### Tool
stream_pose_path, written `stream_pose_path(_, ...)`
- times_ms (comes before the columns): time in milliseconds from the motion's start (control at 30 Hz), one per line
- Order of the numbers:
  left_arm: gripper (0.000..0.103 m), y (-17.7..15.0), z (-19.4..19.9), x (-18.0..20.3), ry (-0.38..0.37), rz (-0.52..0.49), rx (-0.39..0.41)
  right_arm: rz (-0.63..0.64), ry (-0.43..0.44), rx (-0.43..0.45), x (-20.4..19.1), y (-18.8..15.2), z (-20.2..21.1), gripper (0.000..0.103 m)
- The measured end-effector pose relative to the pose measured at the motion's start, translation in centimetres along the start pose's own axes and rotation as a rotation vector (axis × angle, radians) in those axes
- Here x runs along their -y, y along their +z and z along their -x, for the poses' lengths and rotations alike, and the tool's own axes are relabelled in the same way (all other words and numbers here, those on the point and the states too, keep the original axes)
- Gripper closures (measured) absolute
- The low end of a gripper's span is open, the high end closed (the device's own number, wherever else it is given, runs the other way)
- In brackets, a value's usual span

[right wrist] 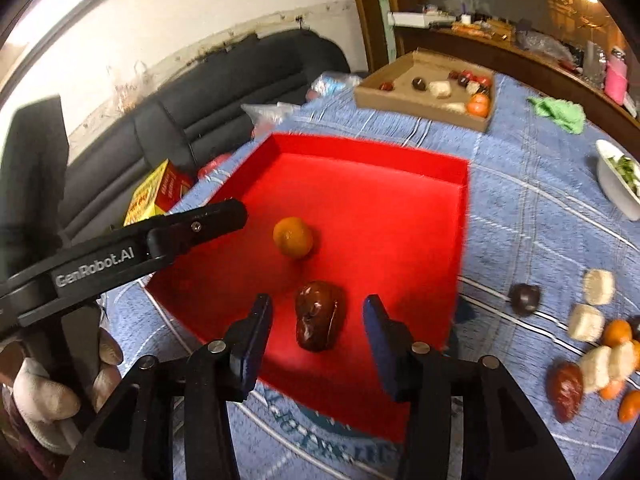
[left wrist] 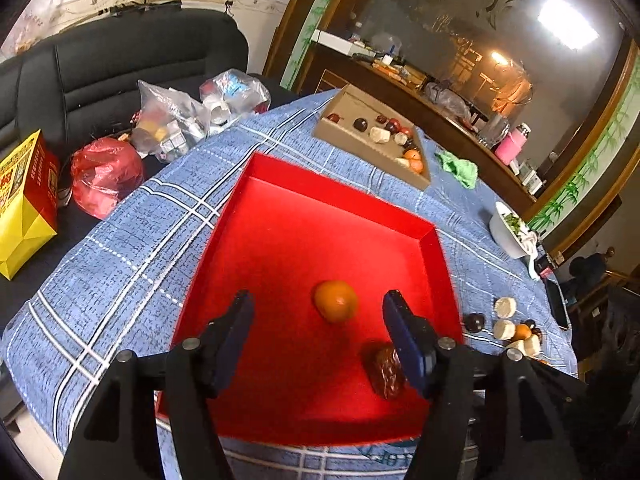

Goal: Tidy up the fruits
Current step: 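Carry both fruits over the red tray and open both tools to drop them, then grasp a dark plum with the left tool while the right tool grasps another red date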

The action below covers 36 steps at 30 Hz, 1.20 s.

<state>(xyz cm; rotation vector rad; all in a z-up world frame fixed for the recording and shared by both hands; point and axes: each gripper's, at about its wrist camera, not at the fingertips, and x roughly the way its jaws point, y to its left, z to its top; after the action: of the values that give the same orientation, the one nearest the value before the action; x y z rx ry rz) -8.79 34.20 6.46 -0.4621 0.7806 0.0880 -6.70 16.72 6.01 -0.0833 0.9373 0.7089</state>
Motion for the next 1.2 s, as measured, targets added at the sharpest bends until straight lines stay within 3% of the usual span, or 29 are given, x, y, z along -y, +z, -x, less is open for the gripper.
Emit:
stream_pose_path(133, 0.031, -0.2, 1.2, 1.4, -0.009, -0.015, 0.02, -0.038, -0.026, 0.061, 2.3, -1.6, 3.9, 0.044)
stream_pose_path(233, 0.031, -0.6, 1.7, 3.2, -0.015, -0.043, 0.024, -0.079, -0.075, 0.091, 4.8, -3.7, 6.8, 0.03)
stream_pose_path(433, 0.031, -2.1, 0.8, 7.4, -0.059, -0.105, -0.012, -0.213, -0.197, 0.096, 11.5, -8.6, 11.1, 0.029)
stream_pose_path(633, 0.031, -4.2, -1.0, 12.0, -0.11, -0.186, -0.082, -0.353, -0.2, 0.118, 16.3, -11.7, 13.3, 0.029)
stream_pose_path(933, 0.031, -4.4, -4.4, 16.6, -0.152, -0.298, -0.17, -0.254, -0.178, 0.064, 15.4, -8.9, 8.6, 0.029)
stream_pose_path(1067, 0.031, -3.8, -7.6, 18.9, -0.147, -0.375, -0.229, -0.265, -0.195, 0.036, 15.6, -8.1, 6.4, 0.043)
stream_pose_path(1200, 0.036, -3.6, -11.8, 20.2, -0.087, -0.431, -0.289, -0.277, -0.198, 0.024, 15.5, -7.7, 5.2, 0.046)
